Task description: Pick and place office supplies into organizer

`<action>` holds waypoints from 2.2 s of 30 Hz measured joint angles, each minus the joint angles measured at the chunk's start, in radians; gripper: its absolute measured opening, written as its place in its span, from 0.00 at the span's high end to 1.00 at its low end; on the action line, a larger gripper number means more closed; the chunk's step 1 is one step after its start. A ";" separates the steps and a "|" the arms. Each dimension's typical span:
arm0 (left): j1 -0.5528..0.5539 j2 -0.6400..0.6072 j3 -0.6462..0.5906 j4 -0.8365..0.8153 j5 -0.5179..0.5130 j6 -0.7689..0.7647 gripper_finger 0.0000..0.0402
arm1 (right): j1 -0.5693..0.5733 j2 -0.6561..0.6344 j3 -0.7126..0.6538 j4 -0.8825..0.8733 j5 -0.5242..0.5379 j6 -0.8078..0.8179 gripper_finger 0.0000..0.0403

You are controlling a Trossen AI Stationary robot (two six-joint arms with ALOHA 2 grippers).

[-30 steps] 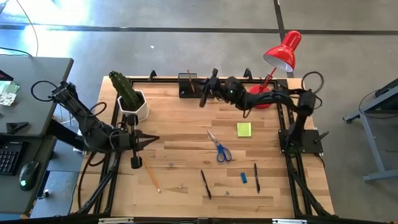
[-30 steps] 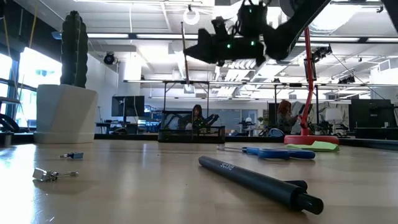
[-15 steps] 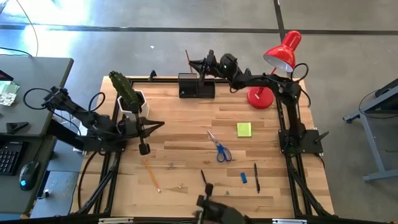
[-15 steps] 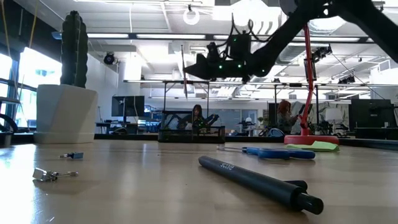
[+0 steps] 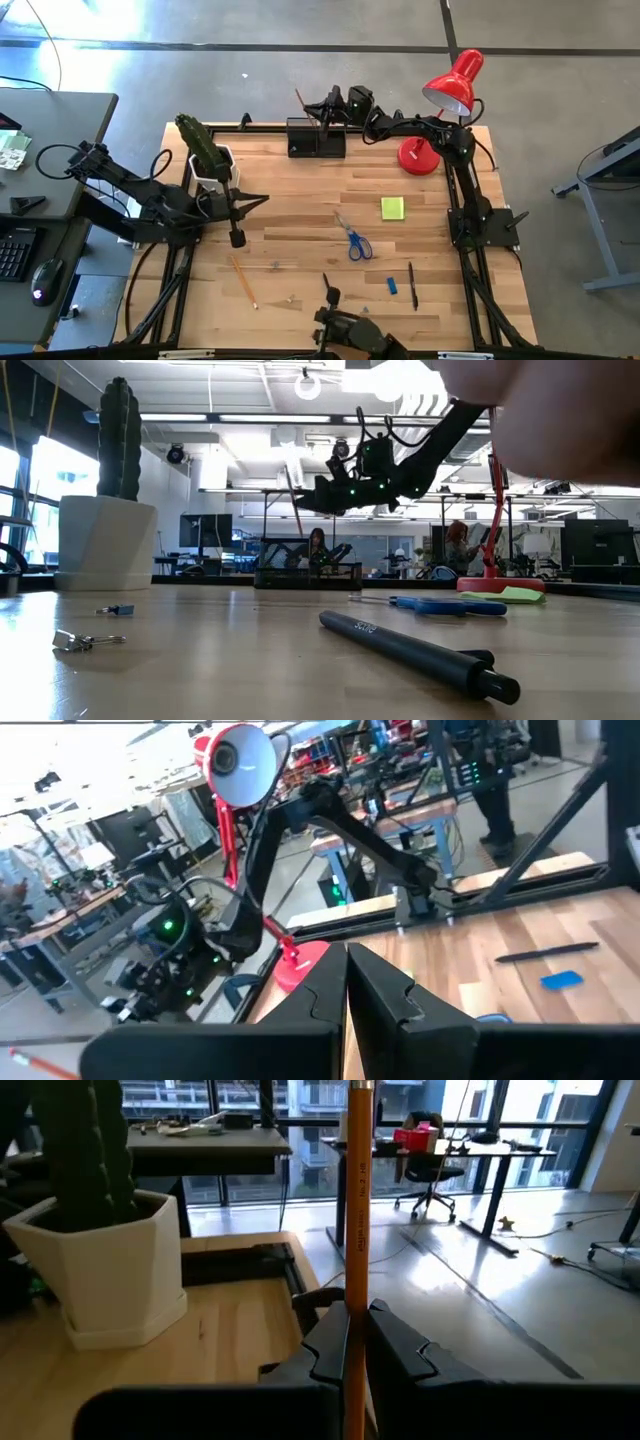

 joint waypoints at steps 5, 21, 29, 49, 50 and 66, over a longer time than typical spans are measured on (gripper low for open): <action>0.000 0.000 0.000 -0.018 0.018 -0.065 0.99 | 0.000 0.000 0.000 -0.064 -0.013 -0.002 0.93; 0.000 0.000 0.000 -0.075 0.020 -0.167 0.99 | 0.002 -0.025 -0.001 -0.113 -0.039 0.026 0.69; 0.000 0.000 0.000 -0.075 0.019 -0.103 0.99 | 0.075 -0.239 -0.002 -0.595 -0.025 -0.183 0.71; 0.001 0.001 0.043 -0.023 0.165 0.108 0.99 | 0.542 -0.458 -0.279 -1.199 0.600 0.204 0.71; 0.001 0.005 0.044 -0.011 0.169 0.127 0.99 | 0.566 -0.491 -0.329 -1.161 0.632 0.251 0.71; 0.258 0.158 0.081 0.148 0.620 0.185 0.99 | 0.936 -0.849 -0.843 -0.848 1.051 0.816 0.71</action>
